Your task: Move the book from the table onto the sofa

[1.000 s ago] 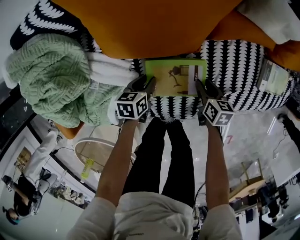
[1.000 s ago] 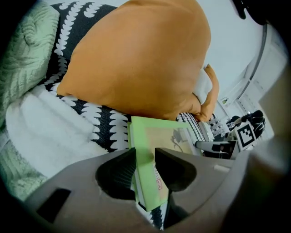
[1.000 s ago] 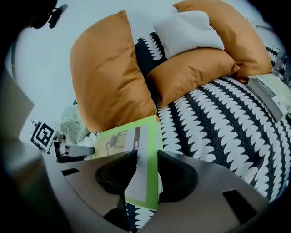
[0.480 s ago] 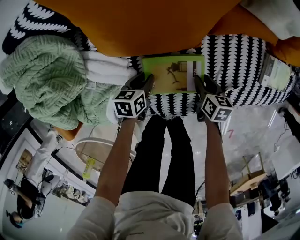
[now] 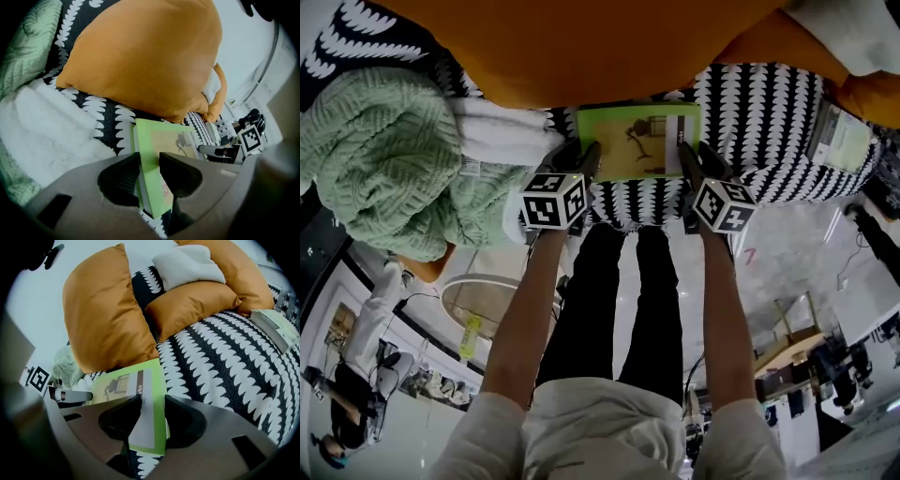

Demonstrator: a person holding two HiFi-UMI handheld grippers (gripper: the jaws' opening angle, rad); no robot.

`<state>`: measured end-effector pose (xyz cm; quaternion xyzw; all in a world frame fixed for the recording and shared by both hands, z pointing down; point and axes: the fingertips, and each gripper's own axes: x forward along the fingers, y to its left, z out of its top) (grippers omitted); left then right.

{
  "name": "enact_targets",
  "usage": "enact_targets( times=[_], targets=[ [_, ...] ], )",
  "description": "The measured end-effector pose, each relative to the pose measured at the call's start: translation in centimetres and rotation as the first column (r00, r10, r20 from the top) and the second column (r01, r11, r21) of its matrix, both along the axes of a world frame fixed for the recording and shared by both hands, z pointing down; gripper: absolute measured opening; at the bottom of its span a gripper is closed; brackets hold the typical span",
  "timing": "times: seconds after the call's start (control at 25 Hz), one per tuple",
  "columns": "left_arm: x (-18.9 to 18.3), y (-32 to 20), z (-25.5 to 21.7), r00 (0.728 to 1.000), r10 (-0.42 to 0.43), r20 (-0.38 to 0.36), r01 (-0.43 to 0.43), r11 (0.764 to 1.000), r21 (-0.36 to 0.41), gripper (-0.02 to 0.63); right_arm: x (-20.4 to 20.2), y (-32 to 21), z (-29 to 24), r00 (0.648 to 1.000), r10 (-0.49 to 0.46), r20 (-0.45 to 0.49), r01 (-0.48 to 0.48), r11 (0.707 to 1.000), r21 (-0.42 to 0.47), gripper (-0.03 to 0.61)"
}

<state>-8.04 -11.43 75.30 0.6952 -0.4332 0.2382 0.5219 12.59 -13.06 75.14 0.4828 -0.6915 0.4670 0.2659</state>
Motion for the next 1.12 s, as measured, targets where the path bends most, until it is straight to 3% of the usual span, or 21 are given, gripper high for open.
enact_targets(
  times=[0.16,0.4,0.76,0.92,1.12],
  targets=[
    [0.3,0.1,-0.5,1.000,-0.008,0.003,0.008,1.000,0.010,0.132,0.2,0.0,-0.6,1.000,-0.021,-0.004,0.021,1.000,0.019,0.141],
    [0.0,-0.2,-0.9,1.000,0.011,-0.018,-0.010,1.000,0.006,0.132,0.8,0.0,-0.7,1.000,0.020,-0.014,-0.019,0.999,0.034,0.141],
    [-0.6,0.6,-4.6,1.000,0.009,0.019,-0.010,1.000,0.023,0.132,2.0,0.6,-3.6,0.999,0.020,-0.045,-0.018,0.999,0.050,0.126],
    [-0.3,0.4,-8.0,0.998,0.050,0.048,-0.053,0.997,0.052,0.132,0.1,-0.2,-7.0,0.999,-0.030,-0.032,0.033,0.994,0.100,0.126],
    [0.6,1.7,-16.1,0.994,0.078,0.073,-0.086,0.990,0.113,0.130,-1.6,1.4,-14.0,0.994,-0.103,-0.042,0.108,0.982,0.152,0.126]
  ],
)
